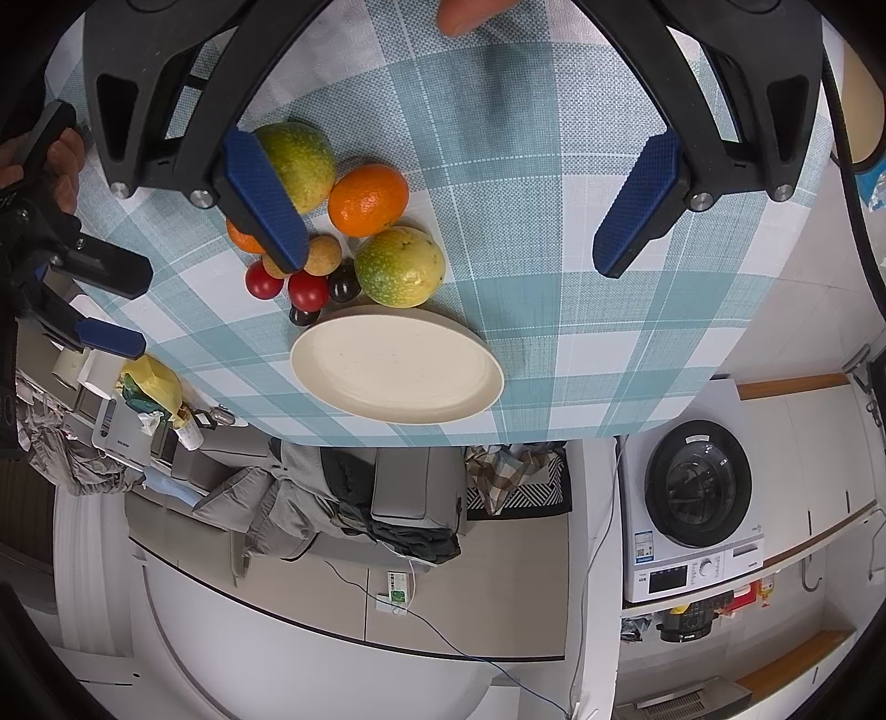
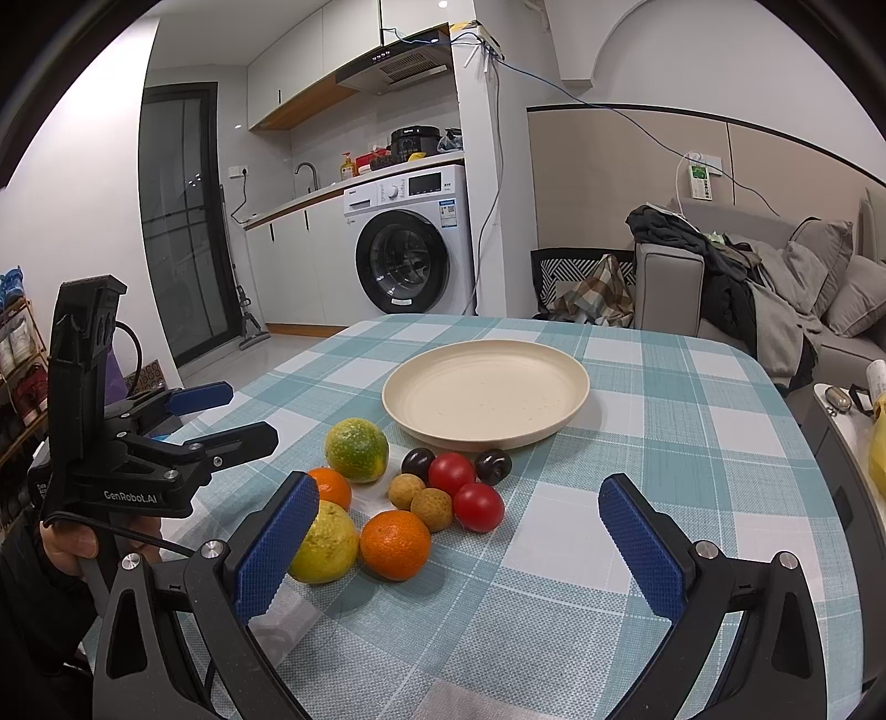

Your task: Organize fruits

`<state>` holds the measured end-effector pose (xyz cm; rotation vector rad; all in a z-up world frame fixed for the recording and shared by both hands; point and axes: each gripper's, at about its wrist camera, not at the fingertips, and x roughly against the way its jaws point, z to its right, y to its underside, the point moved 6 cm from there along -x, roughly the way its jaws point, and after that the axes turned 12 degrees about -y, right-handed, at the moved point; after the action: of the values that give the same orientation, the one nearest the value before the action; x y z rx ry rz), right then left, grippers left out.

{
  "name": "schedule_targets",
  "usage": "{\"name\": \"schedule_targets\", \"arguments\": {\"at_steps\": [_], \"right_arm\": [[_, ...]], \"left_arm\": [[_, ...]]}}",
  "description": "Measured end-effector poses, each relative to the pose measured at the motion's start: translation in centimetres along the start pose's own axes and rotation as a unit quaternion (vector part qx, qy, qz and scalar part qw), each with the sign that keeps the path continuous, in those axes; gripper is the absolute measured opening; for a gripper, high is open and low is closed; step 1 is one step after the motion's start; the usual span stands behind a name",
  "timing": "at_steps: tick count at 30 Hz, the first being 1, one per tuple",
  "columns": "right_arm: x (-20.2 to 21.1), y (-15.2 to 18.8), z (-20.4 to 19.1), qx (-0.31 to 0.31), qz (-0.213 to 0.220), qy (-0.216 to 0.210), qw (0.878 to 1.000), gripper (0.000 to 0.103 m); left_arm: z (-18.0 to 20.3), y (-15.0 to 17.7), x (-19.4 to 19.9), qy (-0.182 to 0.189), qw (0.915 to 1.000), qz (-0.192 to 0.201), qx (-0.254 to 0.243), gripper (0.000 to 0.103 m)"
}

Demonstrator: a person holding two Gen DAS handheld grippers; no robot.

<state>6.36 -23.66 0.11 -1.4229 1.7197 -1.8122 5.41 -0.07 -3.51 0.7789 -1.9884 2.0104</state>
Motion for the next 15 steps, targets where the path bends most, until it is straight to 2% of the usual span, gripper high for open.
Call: {"name": "schedule_targets", "arguments": {"at_steps": [15], "right_arm": [[-0.03, 0.00, 0.00, 0.000, -0.001, 0.000, 1.000, 0.103]], "left_arm": [[0.10, -0.02, 0.15, 0.000, 1.0000, 0.000, -0.001, 0.102]]}}
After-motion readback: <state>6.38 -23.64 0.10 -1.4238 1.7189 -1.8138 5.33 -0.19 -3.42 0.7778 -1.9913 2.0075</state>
